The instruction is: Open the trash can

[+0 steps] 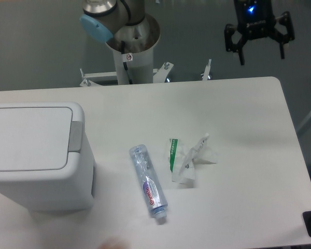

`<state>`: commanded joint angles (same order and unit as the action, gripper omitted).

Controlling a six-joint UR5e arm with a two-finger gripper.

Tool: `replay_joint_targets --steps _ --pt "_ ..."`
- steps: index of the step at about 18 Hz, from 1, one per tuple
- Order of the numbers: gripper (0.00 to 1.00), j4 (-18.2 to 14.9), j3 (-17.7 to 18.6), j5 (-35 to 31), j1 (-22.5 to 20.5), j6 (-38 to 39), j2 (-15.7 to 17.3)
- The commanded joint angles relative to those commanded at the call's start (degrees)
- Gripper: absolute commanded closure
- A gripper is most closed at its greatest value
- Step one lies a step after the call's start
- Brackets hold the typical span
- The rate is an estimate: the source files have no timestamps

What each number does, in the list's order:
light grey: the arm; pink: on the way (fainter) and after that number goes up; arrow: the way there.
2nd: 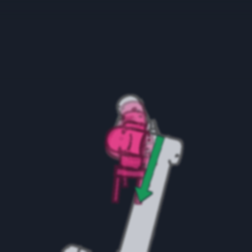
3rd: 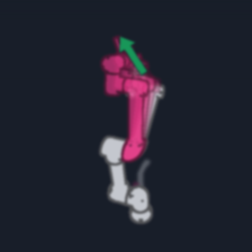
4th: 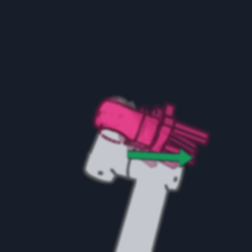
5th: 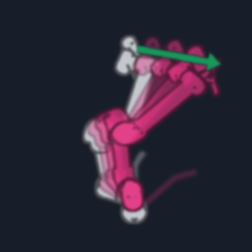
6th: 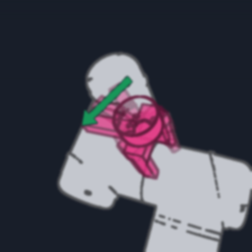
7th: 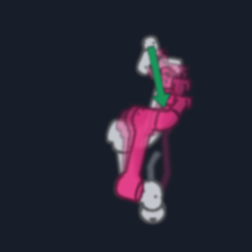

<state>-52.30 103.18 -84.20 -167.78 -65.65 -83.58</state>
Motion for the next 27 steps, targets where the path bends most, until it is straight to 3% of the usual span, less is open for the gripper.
replay_joint_targets --steps 8,14,22,25,27 --pt "0.0 -0.4 0.1 0.4 0.3 3.2 0.1" --pt "0.0 -0.3 -1.6 1.7 5.0 20.1 -0.7" --pt "0.0 -0.1 -3.2 3.2 15.7 49.6 -1.2" --pt "0.0 3.2 -4.7 7.5 18.4 60.4 -2.6" --pt "0.0 5.9 -4.7 9.1 20.1 63.2 -3.1"
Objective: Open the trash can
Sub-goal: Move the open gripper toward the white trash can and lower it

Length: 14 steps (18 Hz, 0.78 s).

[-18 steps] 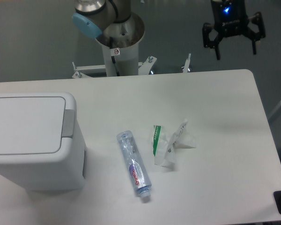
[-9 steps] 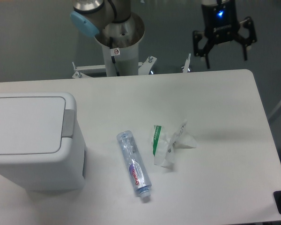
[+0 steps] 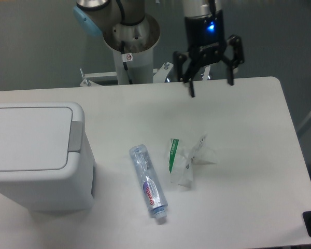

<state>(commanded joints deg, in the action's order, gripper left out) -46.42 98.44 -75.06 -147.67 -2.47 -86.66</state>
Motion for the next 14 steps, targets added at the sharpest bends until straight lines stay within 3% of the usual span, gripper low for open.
replay_joint_targets --steps 8,14 --pt "0.0 0.9 -1.8 1.0 10.0 -0.1 -4.9" --pt "0.0 0.9 -1.7 1.0 14.6 0.1 -5.9"
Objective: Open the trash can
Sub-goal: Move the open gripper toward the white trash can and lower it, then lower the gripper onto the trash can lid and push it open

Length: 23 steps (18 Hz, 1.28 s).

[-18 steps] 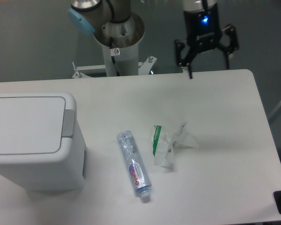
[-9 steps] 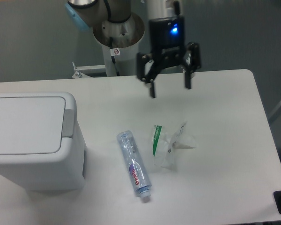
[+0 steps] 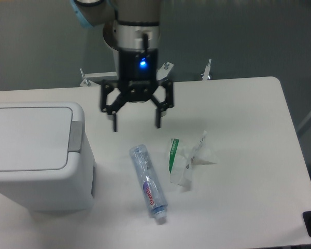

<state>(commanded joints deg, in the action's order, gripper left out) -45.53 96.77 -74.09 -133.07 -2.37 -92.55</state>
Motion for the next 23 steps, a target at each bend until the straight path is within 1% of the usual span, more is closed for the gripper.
replay_joint_targets --steps 3,8,14,23 --pt "0.0 0.0 0.4 -0.1 1.5 0.0 -0.7" --pt "0.0 0.0 0.7 -0.2 3.5 0.1 -0.8" --pt "0.0 0.0 0.8 -0.4 3.5 0.0 -2.7" --pt "0.0 0.0 0.8 -0.4 3.5 -0.3 -3.3"
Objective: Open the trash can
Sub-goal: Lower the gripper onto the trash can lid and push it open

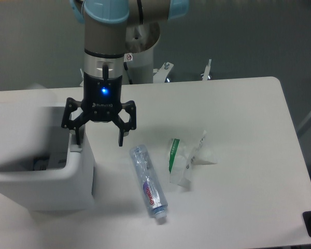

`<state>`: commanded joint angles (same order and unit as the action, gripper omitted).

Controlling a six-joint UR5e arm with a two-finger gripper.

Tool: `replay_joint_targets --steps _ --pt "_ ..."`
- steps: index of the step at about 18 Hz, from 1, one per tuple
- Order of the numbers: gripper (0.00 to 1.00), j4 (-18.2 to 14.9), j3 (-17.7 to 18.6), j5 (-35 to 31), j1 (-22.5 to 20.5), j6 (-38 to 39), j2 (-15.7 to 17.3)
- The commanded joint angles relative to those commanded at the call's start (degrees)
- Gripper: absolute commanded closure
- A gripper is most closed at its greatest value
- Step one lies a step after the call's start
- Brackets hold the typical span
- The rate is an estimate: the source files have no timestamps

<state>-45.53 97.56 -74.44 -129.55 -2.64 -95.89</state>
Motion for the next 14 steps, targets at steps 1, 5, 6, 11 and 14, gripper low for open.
replay_joint_targets --steps 1,5,6,11,14 --pt "0.0 0.0 0.0 0.0 0.0 -0.1 0.0" --pt "0.0 0.0 -1.3 0.1 -0.3 -0.2 1.0" --pt "0.0 0.0 -2.2 0.2 -0.4 -0.3 1.2" --pt "0.0 -0.1 -4.8 -0.1 -5.0 -1.7 1.6" --pt "0.0 -0.4 -3.7 -0.4 -8.8 -7.4 1.5"
